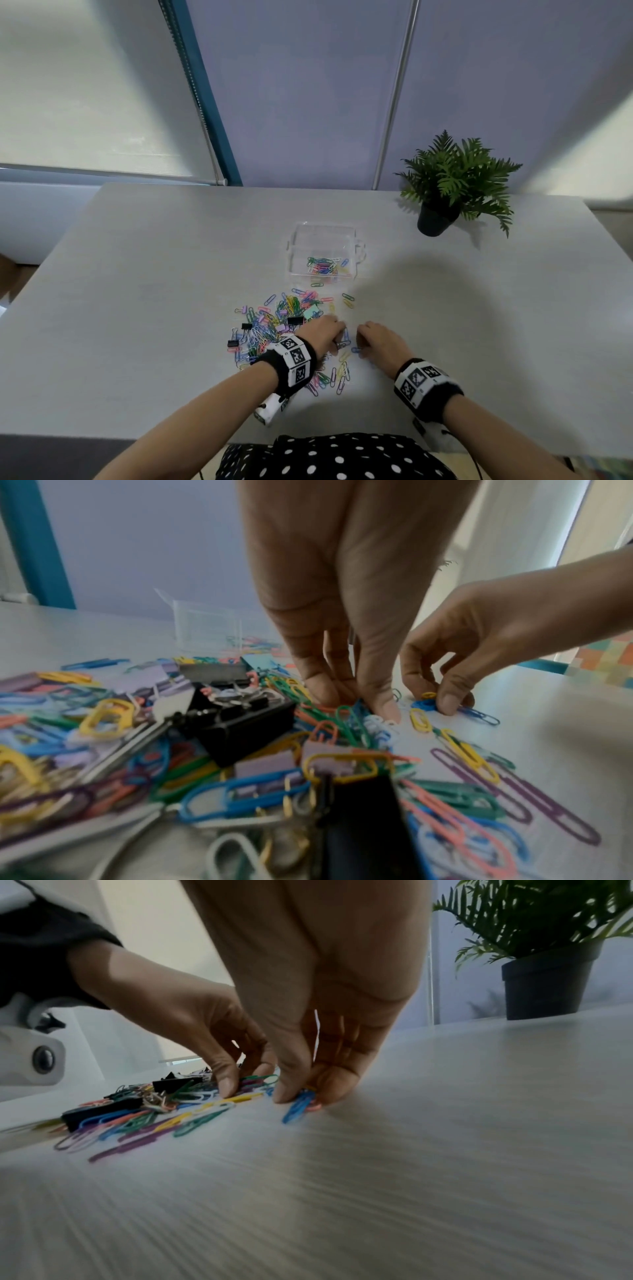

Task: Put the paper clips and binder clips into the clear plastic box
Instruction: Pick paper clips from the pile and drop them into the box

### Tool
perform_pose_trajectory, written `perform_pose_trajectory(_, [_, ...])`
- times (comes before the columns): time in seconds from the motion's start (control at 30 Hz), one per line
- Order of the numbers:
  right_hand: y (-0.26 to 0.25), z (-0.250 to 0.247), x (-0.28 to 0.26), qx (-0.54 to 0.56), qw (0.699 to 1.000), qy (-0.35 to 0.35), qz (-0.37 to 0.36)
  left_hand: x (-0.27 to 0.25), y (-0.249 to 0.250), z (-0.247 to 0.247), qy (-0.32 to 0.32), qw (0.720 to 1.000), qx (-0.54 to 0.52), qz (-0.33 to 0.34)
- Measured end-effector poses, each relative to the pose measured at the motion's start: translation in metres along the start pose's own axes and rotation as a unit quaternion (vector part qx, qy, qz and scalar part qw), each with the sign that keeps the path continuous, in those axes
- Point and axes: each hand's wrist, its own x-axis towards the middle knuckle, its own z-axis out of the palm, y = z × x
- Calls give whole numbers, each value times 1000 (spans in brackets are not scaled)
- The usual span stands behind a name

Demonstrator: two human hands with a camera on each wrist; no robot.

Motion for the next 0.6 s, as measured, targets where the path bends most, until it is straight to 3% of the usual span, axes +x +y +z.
perform_pose_trajectory(0.37, [-2, -1, -3, 5, 1000, 0, 14, 7, -18, -17, -26, 985, -161, -51])
perform_pose_trajectory(0.5, [2, -10, 1, 84, 996, -13, 27, 5, -25, -39, 3, 950, -303, -70])
perform_pose_trajectory(0.6, [6, -28, 10, 243, 969, -4, 51, 8, -33, -61, 29, 909, -407, -82])
